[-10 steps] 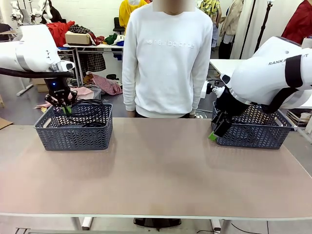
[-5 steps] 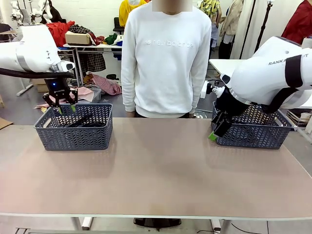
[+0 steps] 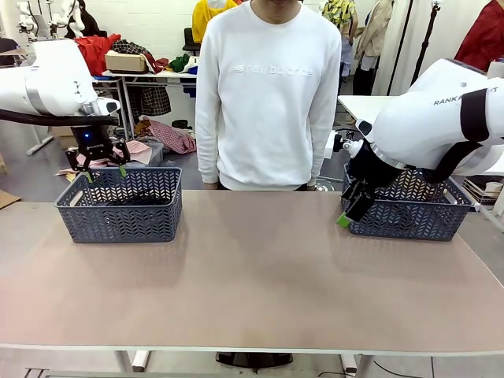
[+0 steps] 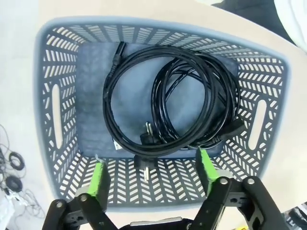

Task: Organize the cables according to human instructions.
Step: Pick up a bundle of cables and place it in the basket indicated by the human.

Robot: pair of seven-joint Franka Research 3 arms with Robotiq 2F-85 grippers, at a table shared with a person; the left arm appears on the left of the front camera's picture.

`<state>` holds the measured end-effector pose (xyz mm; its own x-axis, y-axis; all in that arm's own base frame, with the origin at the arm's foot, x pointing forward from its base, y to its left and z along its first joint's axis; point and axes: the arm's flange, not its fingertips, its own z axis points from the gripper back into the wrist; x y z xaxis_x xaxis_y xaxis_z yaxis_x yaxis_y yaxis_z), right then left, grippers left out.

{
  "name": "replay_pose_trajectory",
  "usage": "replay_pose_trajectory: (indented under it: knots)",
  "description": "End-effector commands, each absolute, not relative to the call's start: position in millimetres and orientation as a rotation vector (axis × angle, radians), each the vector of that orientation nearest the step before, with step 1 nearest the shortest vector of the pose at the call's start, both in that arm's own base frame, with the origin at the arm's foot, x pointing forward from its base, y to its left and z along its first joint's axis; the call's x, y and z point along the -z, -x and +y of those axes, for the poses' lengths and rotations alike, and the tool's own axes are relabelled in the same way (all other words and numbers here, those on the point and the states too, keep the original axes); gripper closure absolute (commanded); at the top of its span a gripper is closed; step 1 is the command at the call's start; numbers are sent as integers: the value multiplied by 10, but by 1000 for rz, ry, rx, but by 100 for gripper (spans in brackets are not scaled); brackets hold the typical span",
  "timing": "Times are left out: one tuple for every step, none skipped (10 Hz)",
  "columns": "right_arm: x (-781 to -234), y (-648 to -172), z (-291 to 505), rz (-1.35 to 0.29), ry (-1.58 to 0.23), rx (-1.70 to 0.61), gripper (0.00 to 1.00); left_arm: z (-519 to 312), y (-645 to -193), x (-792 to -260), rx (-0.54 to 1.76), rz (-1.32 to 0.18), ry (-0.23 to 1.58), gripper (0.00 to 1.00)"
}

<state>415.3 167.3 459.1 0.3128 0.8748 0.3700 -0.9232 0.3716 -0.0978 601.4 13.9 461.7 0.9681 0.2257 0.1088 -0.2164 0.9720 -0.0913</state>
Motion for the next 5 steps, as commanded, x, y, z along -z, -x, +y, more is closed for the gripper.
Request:
replay_pose_trajectory:
  knots:
    - [-4584,-4144,1680,-393,-138,-1193,0,159,-6006,-4644,-255,-106,96,7]
    - [-4584,-4144,1680,-393,-138,-1193,0,157,-6003,-4637,-247,-93,111,0]
    - [-4584,-4144,1680,-393,-138,-1193,0,138,-6011,-4614,-226,-116,79,0]
    - [-4584,-4144,1680,-393,-138,-1193,0,138,-6011,-4614,-226,-116,79,0]
    - [-4584,-4144,1680,-393,-138,-1193,0,138,-6011,-4614,-226,-116,79,0]
